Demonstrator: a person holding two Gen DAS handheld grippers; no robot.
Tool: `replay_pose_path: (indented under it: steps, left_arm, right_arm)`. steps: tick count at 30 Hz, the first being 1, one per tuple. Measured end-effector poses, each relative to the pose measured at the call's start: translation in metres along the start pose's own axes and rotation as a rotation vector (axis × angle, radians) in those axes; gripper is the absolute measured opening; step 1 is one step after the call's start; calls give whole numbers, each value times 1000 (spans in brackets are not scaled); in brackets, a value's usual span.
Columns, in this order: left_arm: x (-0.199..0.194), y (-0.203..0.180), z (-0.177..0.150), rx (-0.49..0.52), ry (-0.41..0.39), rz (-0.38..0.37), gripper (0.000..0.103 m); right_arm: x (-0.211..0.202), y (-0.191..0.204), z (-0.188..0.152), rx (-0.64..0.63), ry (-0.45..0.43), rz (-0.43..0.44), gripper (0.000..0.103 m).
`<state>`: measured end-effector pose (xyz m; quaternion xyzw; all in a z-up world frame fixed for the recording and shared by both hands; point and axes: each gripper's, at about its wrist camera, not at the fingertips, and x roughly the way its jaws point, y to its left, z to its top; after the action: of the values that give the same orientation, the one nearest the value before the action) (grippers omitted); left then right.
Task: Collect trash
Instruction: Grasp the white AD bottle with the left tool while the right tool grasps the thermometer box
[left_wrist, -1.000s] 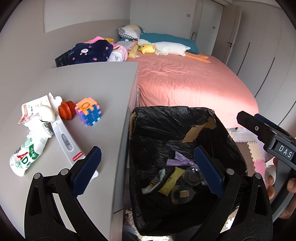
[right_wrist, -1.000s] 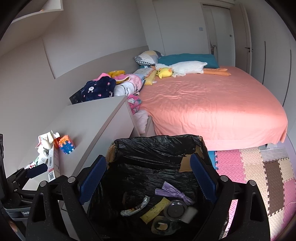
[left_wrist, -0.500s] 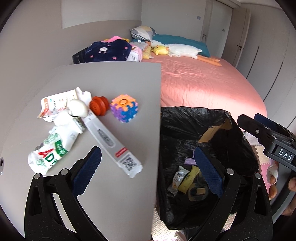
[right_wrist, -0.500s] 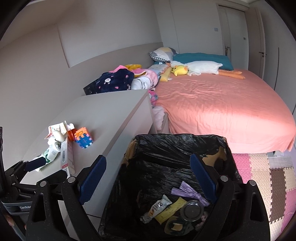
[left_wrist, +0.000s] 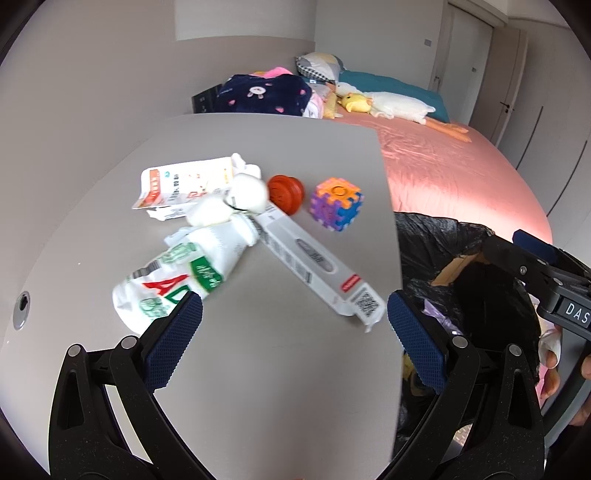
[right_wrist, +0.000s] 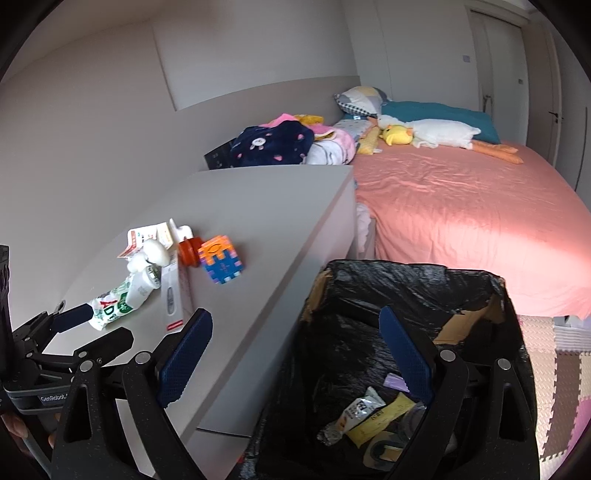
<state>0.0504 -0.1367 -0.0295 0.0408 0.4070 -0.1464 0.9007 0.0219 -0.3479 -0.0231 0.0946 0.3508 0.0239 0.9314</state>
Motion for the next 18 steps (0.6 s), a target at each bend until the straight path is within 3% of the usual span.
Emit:
replay_pose_path:
  steps: [18]
  left_arm:
    - [14,65,-2,-50,19,48,97]
  right_arm:
    - [42,62,2,-62,65,65,92]
